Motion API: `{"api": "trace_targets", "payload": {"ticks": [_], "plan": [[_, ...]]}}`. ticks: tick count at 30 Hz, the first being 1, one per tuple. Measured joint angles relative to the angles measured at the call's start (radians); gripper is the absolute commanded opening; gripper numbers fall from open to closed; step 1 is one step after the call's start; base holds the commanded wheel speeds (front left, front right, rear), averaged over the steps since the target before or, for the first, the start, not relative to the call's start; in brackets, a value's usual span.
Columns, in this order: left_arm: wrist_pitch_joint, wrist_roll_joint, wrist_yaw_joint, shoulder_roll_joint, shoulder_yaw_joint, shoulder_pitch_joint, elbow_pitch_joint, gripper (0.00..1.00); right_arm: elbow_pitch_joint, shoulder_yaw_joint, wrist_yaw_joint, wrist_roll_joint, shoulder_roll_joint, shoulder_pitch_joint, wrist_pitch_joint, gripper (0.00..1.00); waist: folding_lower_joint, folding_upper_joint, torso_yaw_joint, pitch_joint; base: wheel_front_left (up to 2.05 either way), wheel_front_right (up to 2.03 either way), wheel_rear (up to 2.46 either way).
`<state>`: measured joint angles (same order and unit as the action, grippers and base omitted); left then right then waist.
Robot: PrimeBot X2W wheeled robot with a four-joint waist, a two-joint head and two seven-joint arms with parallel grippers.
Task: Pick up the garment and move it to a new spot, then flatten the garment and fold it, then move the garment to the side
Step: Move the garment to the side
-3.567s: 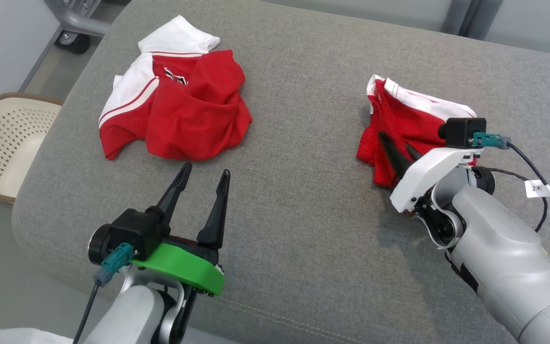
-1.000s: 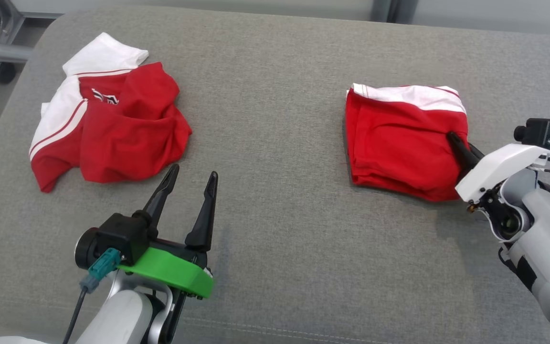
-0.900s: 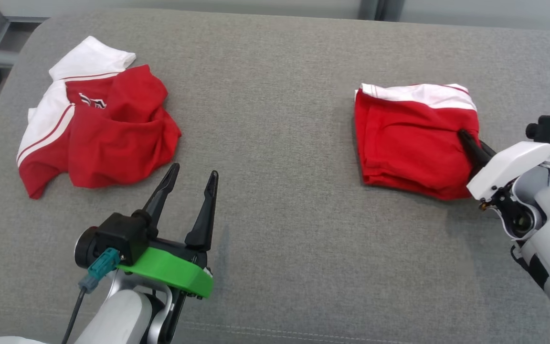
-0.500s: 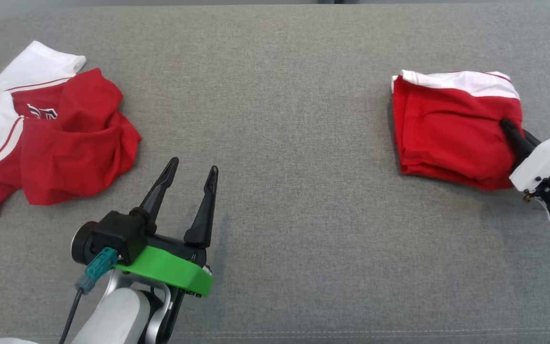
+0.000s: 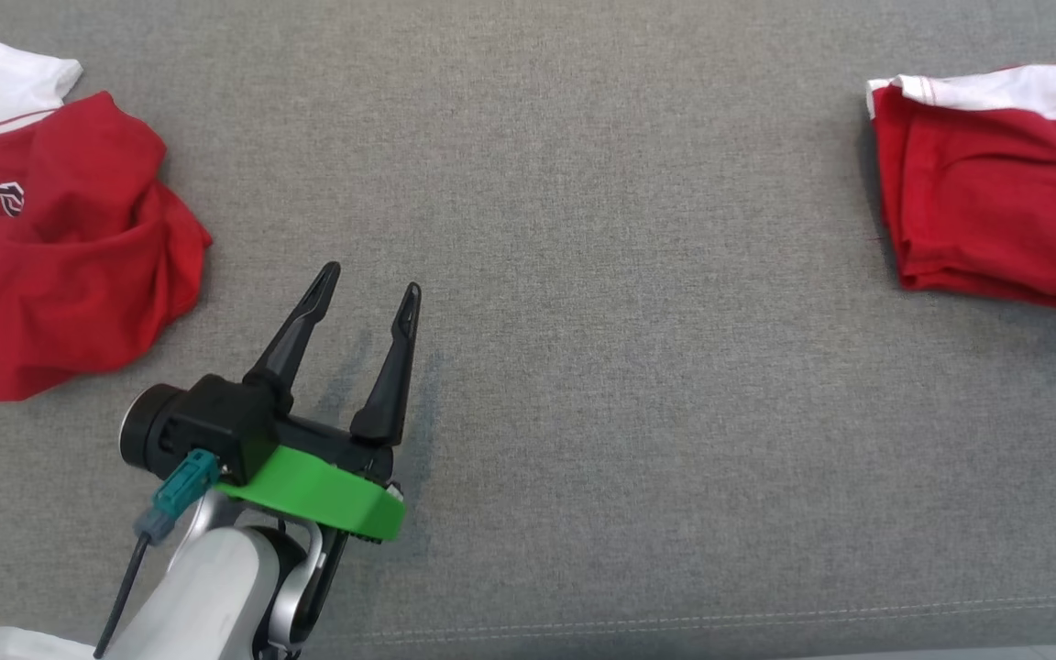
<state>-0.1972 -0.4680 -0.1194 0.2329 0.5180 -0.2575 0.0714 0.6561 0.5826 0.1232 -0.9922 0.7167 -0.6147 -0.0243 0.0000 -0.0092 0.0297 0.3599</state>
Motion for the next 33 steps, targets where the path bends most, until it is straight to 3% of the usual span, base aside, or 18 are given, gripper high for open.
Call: {"api": "trace_targets", "payload": {"ticks": [12,15,16,18,24,33], "plan": [[0.002,0.048,0.000,-0.012,0.001,-0.082,0.077,1.00,0.057,-0.036,0.000,0.053,0.146,-0.035,-0.053,0.00,0.0000,0.0000,0.010,0.125,0.00,0.00,0.00],[0.001,0.053,0.000,-0.022,0.001,-0.097,0.080,1.00,0.089,-0.060,-0.019,0.077,0.169,-0.049,-0.094,0.00,0.0000,0.0000,0.019,0.152,0.00,0.00,0.00],[0.001,0.053,0.000,-0.024,0.002,-0.098,0.078,1.00,0.097,-0.062,-0.028,0.077,0.169,-0.054,-0.101,0.27,0.0000,0.0000,0.023,0.160,0.00,0.00,0.00],[-0.002,0.053,0.000,-0.025,0.001,-0.098,0.070,1.00,0.107,-0.062,-0.038,0.079,0.157,-0.055,-0.118,1.00,0.0000,0.0000,0.031,0.171,0.00,0.00,0.00],[-0.008,0.053,0.000,-0.026,0.000,-0.098,0.045,1.00,0.132,-0.062,-0.057,0.079,0.094,-0.055,-0.156,1.00,0.0000,0.0000,0.043,0.170,0.00,0.00,0.00],[-0.024,0.053,0.000,-0.030,0.000,-0.098,0.000,1.00,0.185,-0.091,-0.099,0.075,0.067,-0.052,-0.205,1.00,0.0000,0.0000,0.038,0.118,0.00,0.00,0.00]]}}
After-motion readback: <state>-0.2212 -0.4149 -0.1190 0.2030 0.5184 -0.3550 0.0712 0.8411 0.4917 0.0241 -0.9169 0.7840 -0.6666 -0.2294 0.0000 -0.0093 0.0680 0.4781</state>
